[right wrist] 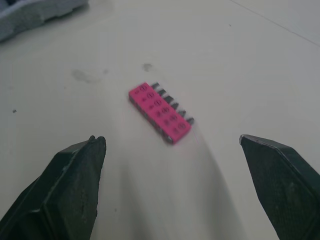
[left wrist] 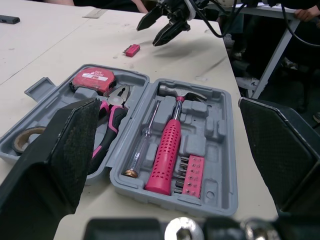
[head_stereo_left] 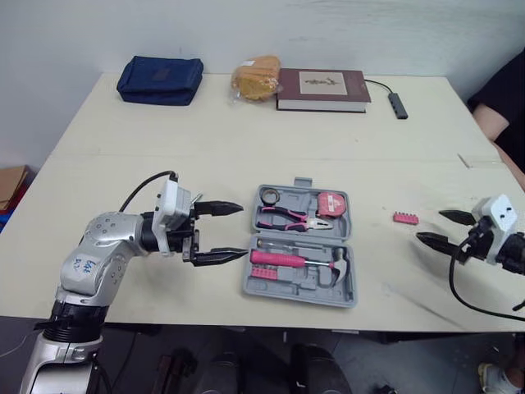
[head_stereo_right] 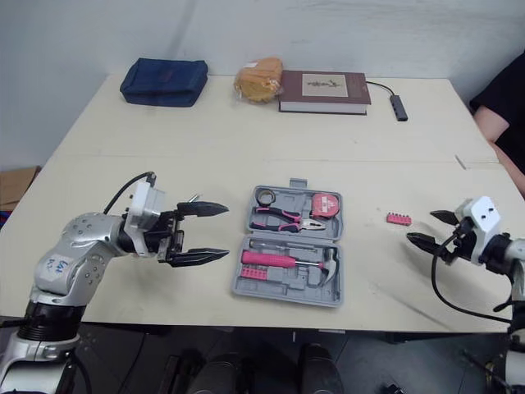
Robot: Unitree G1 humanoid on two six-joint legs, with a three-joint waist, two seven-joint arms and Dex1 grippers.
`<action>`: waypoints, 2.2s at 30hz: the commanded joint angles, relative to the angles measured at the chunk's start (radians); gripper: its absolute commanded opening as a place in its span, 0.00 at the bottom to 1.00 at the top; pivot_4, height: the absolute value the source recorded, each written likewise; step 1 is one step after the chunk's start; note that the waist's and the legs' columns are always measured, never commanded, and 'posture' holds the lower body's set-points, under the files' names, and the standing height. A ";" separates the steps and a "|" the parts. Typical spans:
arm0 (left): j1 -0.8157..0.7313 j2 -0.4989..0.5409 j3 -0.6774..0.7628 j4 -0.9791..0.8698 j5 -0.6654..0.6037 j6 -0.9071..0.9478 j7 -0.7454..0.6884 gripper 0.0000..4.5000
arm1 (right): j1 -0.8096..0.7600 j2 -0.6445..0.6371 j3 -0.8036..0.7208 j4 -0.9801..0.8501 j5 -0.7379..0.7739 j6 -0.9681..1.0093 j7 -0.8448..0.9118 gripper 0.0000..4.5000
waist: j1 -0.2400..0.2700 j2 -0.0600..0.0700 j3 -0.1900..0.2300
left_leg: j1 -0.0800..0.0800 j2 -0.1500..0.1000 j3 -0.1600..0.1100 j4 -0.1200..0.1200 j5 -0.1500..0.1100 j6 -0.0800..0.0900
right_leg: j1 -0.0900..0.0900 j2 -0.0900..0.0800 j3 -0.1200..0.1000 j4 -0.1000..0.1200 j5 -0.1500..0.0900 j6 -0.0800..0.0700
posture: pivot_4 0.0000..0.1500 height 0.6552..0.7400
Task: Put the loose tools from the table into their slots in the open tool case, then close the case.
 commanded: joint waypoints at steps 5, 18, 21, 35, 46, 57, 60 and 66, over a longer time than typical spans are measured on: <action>0.023 0.003 0.033 -0.057 -0.029 0.021 0.022 0.99 | 0.061 0.041 -0.015 -0.145 0.032 0.081 -0.003 1.00 | 0.002 0.001 0.000 | -0.008 0.000 -0.006 0.006 0.000 0.000 | -0.003 0.000 -0.005 0.002 0.000 0.000 | 1.00 1.00; 0.029 -0.029 0.029 -0.060 -0.025 0.003 0.036 0.99 | 0.138 -0.005 0.067 -0.472 -0.155 0.279 -0.240 1.00 | 0.002 0.001 0.001 | -0.009 0.000 -0.009 0.013 -0.001 -0.001 | -0.002 -0.001 -0.006 0.002 0.001 0.001 | 1.00 1.00; 0.032 -0.040 0.020 -0.062 -0.024 0.000 0.039 0.99 | 0.115 -0.020 0.090 -0.475 -0.183 0.340 -0.256 1.00 | 0.001 0.001 0.001 | -0.009 0.000 -0.009 0.013 -0.001 -0.001 | -0.002 -0.001 -0.006 0.002 0.001 0.001 | 1.00 1.00; -0.009 -0.101 -0.008 -0.019 -0.007 -0.027 0.041 0.99 | -0.039 0.012 0.089 -0.179 -0.142 0.338 -0.184 1.00 | 0.002 0.001 0.001 | -0.009 -0.001 -0.009 0.013 -0.001 -0.001 | -0.002 -0.001 -0.007 0.002 0.001 0.001 | 1.00 1.00; -0.064 -0.110 -0.030 0.027 0.003 -0.034 0.006 0.99 | -0.088 0.061 0.020 0.073 -0.036 0.219 -0.007 1.00 | 0.000 0.001 0.001 | -0.009 -0.001 -0.010 0.013 0.000 0.000 | 0.000 0.000 -0.009 0.002 0.002 0.002 | 1.00 1.00; -0.058 -0.117 -0.035 0.017 0.005 -0.027 0.014 1.00 | -0.069 0.079 0.019 0.063 -0.059 0.108 -0.034 0.69 | 0.000 0.001 0.001 | -0.009 0.000 -0.010 0.013 0.000 0.000 | 0.000 0.000 -0.009 0.002 0.001 0.002 | 1.00 1.00; -0.055 -0.113 -0.031 0.017 0.004 -0.025 0.014 1.00 | -0.048 0.091 0.014 0.029 -0.044 0.102 -0.027 0.69 | -0.001 0.001 0.001 | -0.009 0.000 -0.009 0.014 0.000 0.000 | 0.000 0.000 -0.009 0.002 0.002 0.002 | 1.00 1.00; -0.048 -0.114 -0.032 0.007 0.002 -0.017 0.024 1.00 | 0.037 0.106 0.024 -0.146 -0.015 0.153 0.016 0.69 | 0.000 0.001 0.001 | -0.009 0.000 -0.010 0.014 -0.001 -0.001 | 0.000 0.000 -0.008 0.002 0.002 0.002 | 1.00 1.00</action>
